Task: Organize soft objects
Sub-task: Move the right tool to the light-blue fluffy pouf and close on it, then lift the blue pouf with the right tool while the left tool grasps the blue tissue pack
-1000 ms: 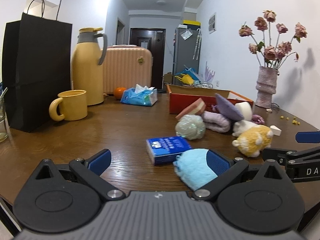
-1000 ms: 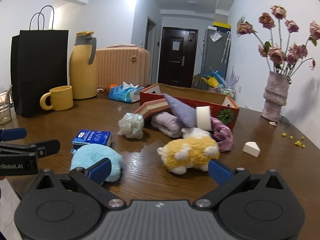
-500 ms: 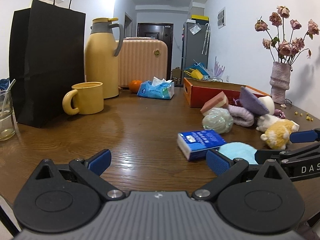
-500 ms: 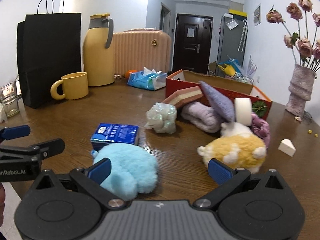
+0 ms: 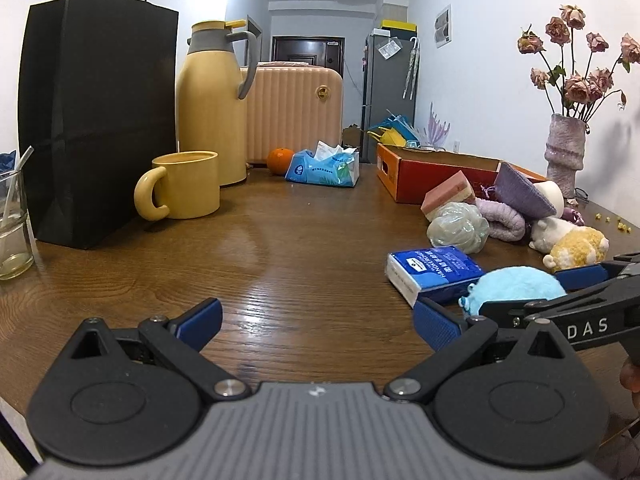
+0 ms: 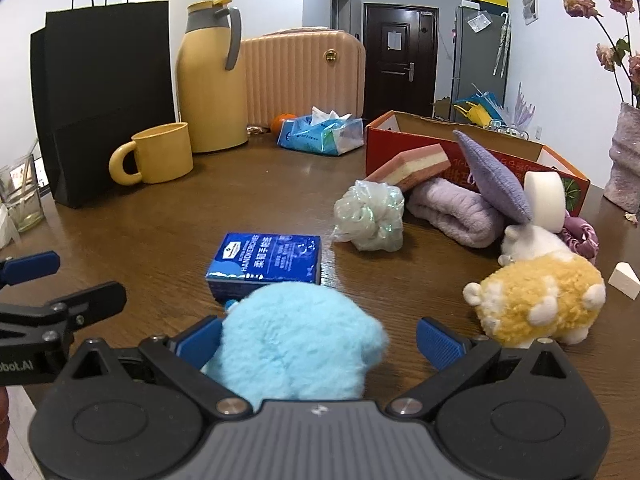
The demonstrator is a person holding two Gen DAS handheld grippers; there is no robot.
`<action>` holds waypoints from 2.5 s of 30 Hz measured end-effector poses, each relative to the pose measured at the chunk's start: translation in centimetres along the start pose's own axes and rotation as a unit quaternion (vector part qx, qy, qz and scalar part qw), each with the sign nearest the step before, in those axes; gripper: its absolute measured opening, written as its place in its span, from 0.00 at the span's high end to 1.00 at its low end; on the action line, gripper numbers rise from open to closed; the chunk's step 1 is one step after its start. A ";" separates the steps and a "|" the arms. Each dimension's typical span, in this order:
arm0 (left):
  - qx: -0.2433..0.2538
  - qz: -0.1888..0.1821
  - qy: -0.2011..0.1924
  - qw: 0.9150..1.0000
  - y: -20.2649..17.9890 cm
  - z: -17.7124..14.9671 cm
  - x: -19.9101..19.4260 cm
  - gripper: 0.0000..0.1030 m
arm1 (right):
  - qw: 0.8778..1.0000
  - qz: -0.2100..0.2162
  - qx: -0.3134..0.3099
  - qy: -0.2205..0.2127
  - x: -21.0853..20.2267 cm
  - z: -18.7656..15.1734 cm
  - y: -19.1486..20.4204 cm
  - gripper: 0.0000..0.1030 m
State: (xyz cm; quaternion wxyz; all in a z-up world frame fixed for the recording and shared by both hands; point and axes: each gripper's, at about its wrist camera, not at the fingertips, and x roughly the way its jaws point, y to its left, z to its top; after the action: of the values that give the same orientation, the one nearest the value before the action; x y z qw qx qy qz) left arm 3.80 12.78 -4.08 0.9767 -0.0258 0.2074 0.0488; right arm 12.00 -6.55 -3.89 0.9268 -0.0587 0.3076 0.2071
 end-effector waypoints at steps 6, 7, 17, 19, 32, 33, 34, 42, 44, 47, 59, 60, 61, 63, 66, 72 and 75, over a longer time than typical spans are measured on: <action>-0.001 -0.004 0.005 1.000 0.0 -0.1 0.2 0.00 | 1.000 0.004 -0.005 0.012 0.6 -0.2 0.1 0.08; -0.001 -0.004 0.005 1.000 -0.1 -0.1 0.2 0.00 | 1.000 0.006 -0.007 0.015 0.7 -0.3 0.1 0.10; 0.001 -0.004 0.008 1.000 -0.7 0.1 0.2 0.00 | 1.000 0.018 -0.019 0.012 0.5 -0.5 0.2 0.22; 0.001 -0.004 0.010 1.000 -0.8 0.3 0.3 0.00 | 1.000 0.017 -0.020 0.011 0.4 -0.5 0.1 0.22; 0.005 -0.014 0.017 1.000 -2.5 1.5 0.7 0.00 | 1.000 0.003 0.001 -0.020 -1.2 -0.1 -2.1 0.22; 0.006 -0.015 0.017 1.000 -2.7 1.6 0.8 0.00 | 1.000 0.001 0.003 -0.023 -1.3 0.0 -2.4 0.22; 0.008 -0.016 0.018 1.000 -3.0 1.7 0.9 0.00 | 1.000 -0.002 0.005 -0.026 -1.4 0.0 -2.7 0.22; 0.012 -0.025 0.027 0.999 -4.9 2.5 1.8 0.00 | 0.999 -0.022 0.023 -0.044 -2.4 0.2 -5.3 0.22; 0.014 -0.026 0.028 0.999 -5.4 2.7 2.1 0.00 | 0.998 -0.028 0.027 -0.048 -2.6 0.3 -5.9 0.22; 0.013 -0.028 0.031 0.999 -6.0 3.1 2.5 0.00 | 0.997 -0.036 0.032 -0.056 -3.1 0.3 -6.9 0.22; 0.007 -0.019 0.052 0.998 -8.3 4.1 4.9 0.00 | 0.991 -0.076 0.061 -0.089 -4.9 0.5 -12.2 0.22; 0.008 -0.019 0.054 0.998 -8.5 4.2 5.1 0.00 | 0.991 -0.080 0.065 -0.091 -5.0 0.5 -12.8 0.22; 0.009 -0.018 0.056 0.998 -8.8 4.2 5.3 0.00 | 0.990 -0.084 0.067 -0.093 -5.0 0.5 -13.2 0.22; 0.010 -0.015 0.062 0.998 -9.2 4.3 5.8 0.00 | 0.989 -0.091 0.072 -0.096 -5.2 0.5 -14.1 0.22; 0.011 -0.008 0.070 0.997 -9.9 4.3 6.7 0.00 | 0.987 -0.099 0.079 -0.099 -5.3 0.5 -15.4 0.22; 0.004 0.014 0.085 0.996 -10.9 4.6 8.3 0.00 | 0.986 -0.107 0.085 -0.099 -5.0 0.4 -17.2 0.22; 0.001 0.027 0.095 0.995 -11.3 4.7 9.2 0.00 | 0.985 -0.110 0.088 -0.097 -4.8 0.4 -18.1 0.22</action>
State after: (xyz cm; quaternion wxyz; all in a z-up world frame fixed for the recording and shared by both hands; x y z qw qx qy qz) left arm 15.22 2.67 -3.22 0.9508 -0.0236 0.3004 0.0722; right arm 16.35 -24.57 -1.04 0.9710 0.0103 0.2247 0.0805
